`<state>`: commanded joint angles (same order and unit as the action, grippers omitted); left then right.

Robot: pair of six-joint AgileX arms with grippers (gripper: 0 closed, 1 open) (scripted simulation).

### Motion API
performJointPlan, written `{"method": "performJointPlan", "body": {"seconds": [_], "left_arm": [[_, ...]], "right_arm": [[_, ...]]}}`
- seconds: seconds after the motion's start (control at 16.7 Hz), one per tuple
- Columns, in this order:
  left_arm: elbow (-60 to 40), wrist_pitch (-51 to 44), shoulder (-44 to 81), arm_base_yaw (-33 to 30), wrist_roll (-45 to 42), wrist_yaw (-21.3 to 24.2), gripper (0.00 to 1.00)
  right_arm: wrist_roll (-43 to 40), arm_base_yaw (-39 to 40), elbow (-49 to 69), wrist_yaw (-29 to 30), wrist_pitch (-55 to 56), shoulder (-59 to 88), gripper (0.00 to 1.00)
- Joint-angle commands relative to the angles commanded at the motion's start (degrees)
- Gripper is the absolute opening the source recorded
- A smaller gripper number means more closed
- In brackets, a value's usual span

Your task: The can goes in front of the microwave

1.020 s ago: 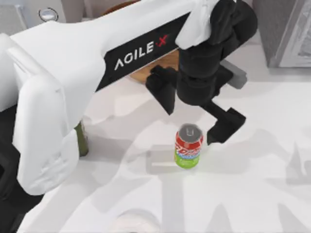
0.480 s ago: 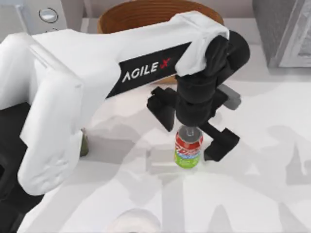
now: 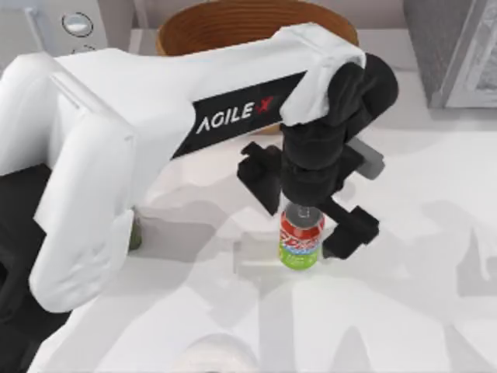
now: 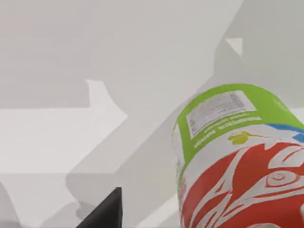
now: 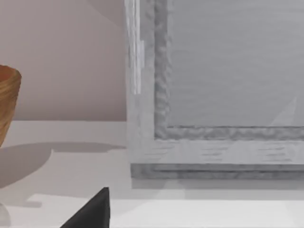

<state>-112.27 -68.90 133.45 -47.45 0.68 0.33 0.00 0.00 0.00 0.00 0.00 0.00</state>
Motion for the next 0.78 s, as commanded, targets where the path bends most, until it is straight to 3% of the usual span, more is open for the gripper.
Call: {"method": "performJointPlan", "body": {"seconds": [0.6,0.78], "left_arm": [[0.00,0.00,0.00,0.00,0.00,0.00,0.02],[0.00,0.00,0.00,0.00,0.00,0.00,0.00]], "right_arm": [[0.00,0.00,0.00,0.00,0.00,0.00,1.00],[0.00,0.00,0.00,0.00,0.00,0.00,1.00]]}}
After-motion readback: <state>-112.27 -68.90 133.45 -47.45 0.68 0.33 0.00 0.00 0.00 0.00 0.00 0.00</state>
